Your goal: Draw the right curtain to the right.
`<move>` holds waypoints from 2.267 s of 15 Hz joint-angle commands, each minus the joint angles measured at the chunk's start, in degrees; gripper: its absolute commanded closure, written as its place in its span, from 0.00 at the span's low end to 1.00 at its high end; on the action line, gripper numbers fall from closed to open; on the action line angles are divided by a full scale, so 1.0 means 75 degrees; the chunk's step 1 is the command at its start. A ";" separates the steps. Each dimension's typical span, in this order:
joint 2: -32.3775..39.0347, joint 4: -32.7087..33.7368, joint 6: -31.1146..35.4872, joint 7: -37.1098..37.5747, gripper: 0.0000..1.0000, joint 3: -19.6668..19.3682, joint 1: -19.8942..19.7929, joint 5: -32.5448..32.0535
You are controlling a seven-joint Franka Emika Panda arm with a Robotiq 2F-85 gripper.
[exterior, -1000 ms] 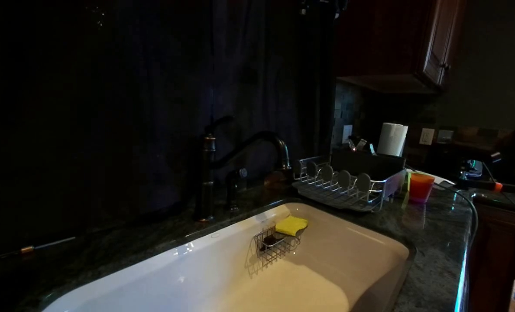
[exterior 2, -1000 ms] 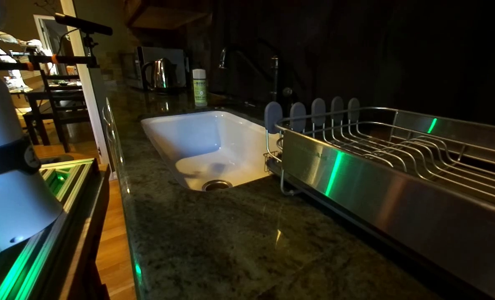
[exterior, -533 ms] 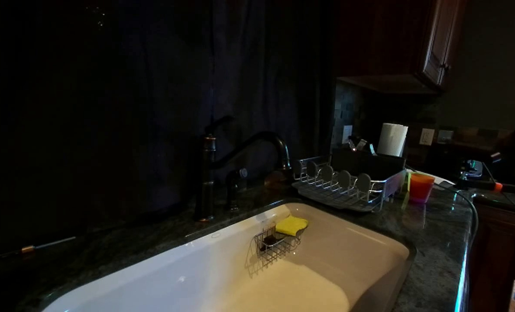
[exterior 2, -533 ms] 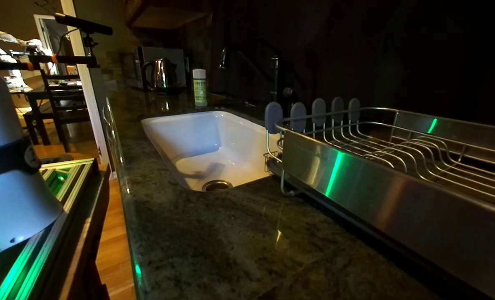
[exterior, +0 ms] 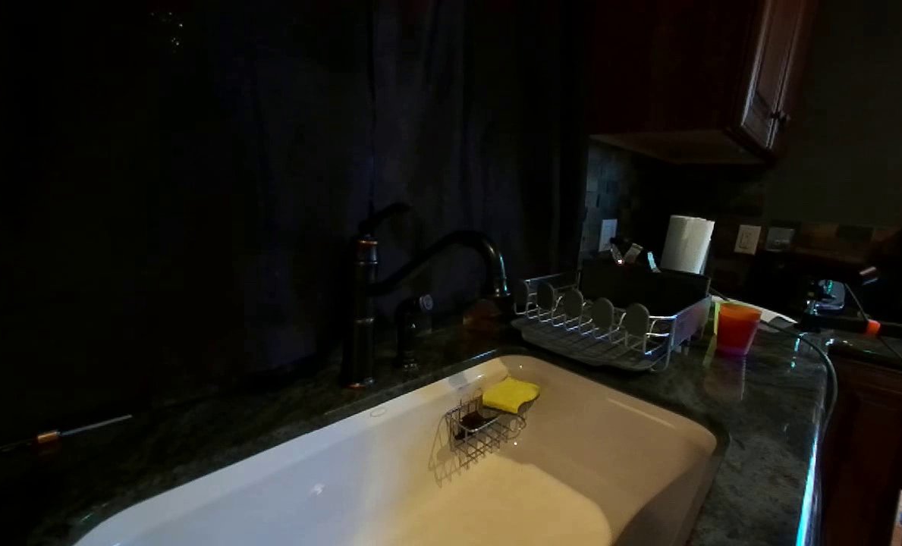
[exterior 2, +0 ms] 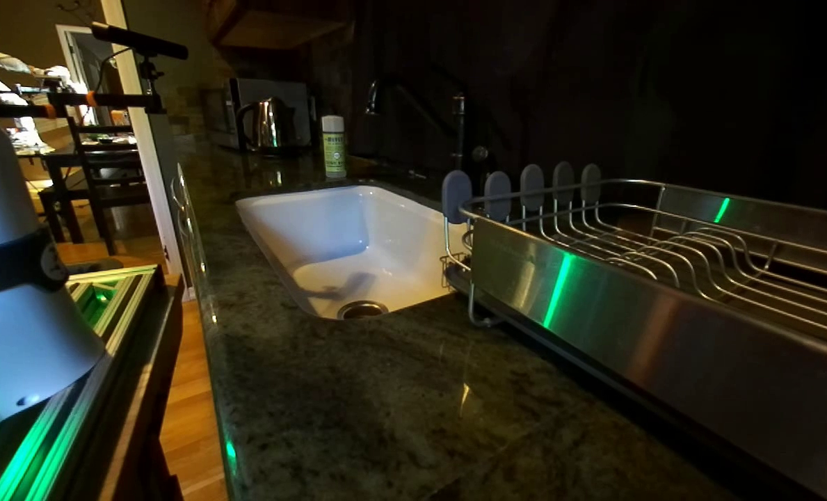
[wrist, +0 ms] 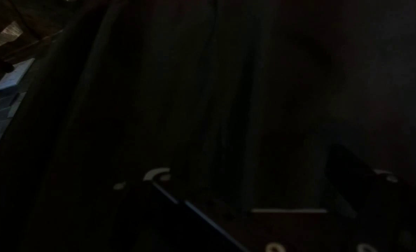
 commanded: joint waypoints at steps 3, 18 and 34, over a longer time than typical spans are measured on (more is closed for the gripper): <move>0.0007 0.0013 0.0000 0.0000 0.00 0.0000 0.0000 0.0000; 0.1917 0.2839 0.0224 -0.2204 0.00 -0.0208 0.0831 0.0895; 0.3727 0.4602 0.1281 -0.2942 0.50 -0.1244 0.1421 0.1773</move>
